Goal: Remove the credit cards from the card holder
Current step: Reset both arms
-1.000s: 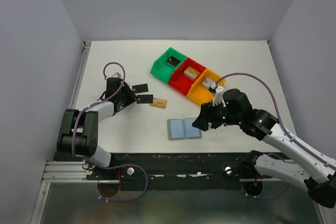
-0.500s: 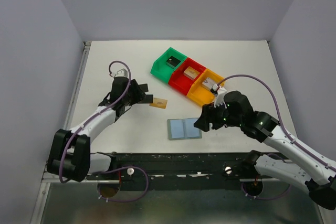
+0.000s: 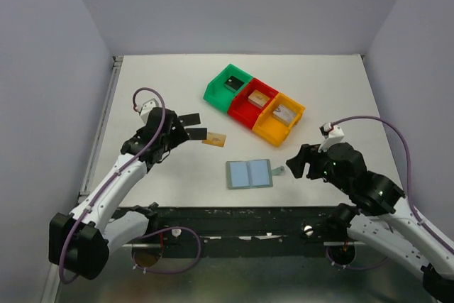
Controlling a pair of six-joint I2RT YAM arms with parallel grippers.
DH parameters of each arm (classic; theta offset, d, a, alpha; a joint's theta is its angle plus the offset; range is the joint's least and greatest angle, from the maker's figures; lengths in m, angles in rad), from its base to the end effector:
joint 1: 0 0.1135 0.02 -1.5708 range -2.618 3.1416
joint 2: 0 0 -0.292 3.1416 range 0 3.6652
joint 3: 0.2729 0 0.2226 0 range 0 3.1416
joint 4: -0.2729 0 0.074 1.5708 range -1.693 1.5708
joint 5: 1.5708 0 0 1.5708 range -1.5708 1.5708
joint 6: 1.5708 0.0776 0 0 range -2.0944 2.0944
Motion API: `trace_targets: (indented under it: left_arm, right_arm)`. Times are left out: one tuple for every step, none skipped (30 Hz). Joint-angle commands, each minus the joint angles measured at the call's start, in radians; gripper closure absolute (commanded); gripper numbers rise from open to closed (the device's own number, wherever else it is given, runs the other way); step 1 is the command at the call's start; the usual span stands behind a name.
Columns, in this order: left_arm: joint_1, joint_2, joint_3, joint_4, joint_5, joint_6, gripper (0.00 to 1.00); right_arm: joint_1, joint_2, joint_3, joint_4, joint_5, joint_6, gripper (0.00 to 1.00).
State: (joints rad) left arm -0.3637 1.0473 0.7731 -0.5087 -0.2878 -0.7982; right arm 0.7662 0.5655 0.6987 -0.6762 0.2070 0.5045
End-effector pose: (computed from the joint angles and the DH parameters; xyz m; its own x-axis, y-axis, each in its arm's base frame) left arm 0.1965 -0.0512 0.2614 -0.5697 -0.5178 -0.6382 -0.3652 0.8552 -0.3679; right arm 0.0877 0.0622 0.2804 -0.5927 0.0862 -0.8008 -0.3031 0.8973 0.3209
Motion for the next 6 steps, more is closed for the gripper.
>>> trace_targets:
  left_arm:
    - [-0.006, -0.09, -0.011, -0.097, -0.001, 0.025, 0.08]
    - [-0.006, -0.104, -0.018, -0.082, 0.006, 0.043, 0.08]
    - [-0.006, -0.115, -0.024, -0.074, 0.004, 0.053, 0.08]
    - [-0.006, -0.118, -0.028, -0.073, 0.004, 0.054, 0.08]
    - [-0.006, -0.116, -0.023, -0.077, 0.006, 0.054, 0.07]
    - [-0.006, -0.112, -0.014, -0.091, -0.001, 0.048, 0.07]
  right_arm:
    - [0.001, -0.056, -0.024, -0.085, 0.161, 0.051, 0.19]
    - [0.001, -0.067, -0.025, -0.089, 0.167, 0.054, 0.19]
    - [0.001, -0.075, -0.027, -0.089, 0.169, 0.055, 0.19]
    - [0.001, -0.084, -0.027, -0.092, 0.173, 0.057, 0.19]
    - [0.001, -0.091, -0.025, -0.092, 0.173, 0.057, 0.19]
    - [0.001, -0.099, -0.024, -0.091, 0.173, 0.055, 0.19]
